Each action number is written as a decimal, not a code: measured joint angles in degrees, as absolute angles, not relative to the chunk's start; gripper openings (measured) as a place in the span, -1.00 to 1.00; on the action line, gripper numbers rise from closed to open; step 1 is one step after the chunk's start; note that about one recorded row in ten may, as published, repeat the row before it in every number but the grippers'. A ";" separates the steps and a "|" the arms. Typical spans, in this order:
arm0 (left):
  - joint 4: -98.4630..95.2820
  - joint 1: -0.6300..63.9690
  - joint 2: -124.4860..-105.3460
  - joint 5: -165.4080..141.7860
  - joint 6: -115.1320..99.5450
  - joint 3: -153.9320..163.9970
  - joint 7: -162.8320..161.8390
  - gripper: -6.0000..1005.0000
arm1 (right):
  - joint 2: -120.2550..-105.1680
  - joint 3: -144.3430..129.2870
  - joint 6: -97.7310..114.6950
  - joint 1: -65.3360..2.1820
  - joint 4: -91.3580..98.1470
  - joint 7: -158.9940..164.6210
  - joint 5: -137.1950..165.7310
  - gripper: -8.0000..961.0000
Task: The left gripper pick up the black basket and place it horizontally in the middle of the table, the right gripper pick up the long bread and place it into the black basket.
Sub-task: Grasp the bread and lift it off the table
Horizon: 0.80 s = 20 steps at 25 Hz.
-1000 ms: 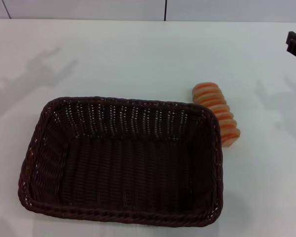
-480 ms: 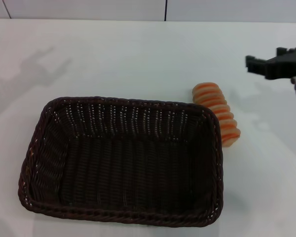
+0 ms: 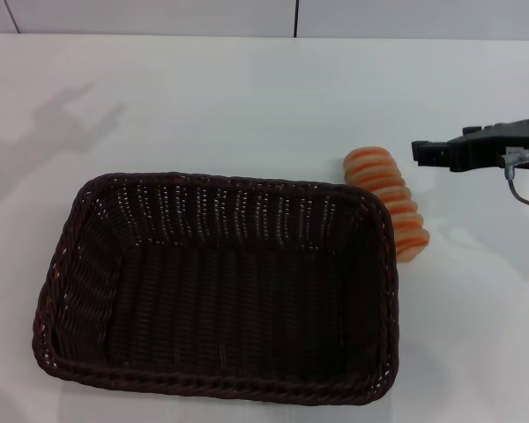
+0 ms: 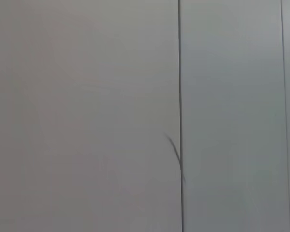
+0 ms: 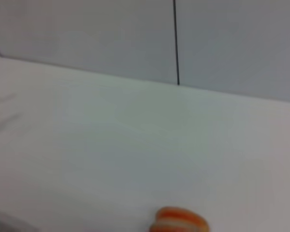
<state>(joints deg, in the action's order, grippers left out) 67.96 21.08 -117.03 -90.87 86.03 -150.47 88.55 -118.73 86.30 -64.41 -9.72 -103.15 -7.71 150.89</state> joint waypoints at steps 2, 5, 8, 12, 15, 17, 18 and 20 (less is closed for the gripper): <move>67.93 21.04 -116.92 -90.88 86.03 -150.47 88.55 0.33 | -118.61 87.41 -66.13 -11.10 -102.01 -7.75 150.13 0.51; 67.92 20.94 -116.87 -90.87 86.03 -150.51 88.57 0.33 | -118.62 88.89 -68.39 -13.12 -100.15 -8.64 149.78 0.51; 67.89 20.83 -116.81 -90.88 86.05 -150.55 88.58 0.33 | -118.69 89.52 -69.84 -14.87 -98.32 -9.34 149.72 0.51; 67.89 20.64 -116.71 -90.88 86.11 -150.56 88.59 0.33 | -118.64 92.44 -72.81 -17.52 -95.43 -12.34 147.92 0.51; 67.91 20.50 -116.64 -90.88 86.13 -150.57 88.60 0.33 | -118.66 95.41 -74.86 -19.38 -93.37 -15.57 146.21 0.51; 67.92 20.42 -116.63 -90.88 86.12 -150.75 88.60 0.33 | -118.63 97.03 -75.73 -20.65 -91.81 -17.23 146.04 0.51; 67.93 20.40 -116.63 -90.88 86.17 -150.97 88.60 0.33 | -118.61 97.85 -76.16 -21.35 -90.78 -18.10 146.03 0.51; 67.95 20.39 -116.63 -90.88 86.34 -151.34 88.60 0.33 | -118.60 99.16 -77.04 -22.85 -88.77 -19.96 146.02 0.51</move>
<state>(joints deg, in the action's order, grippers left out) 67.95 20.39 -116.63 -90.88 86.34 -151.34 88.60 -118.60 99.16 -77.04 -22.85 -88.77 -19.96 146.02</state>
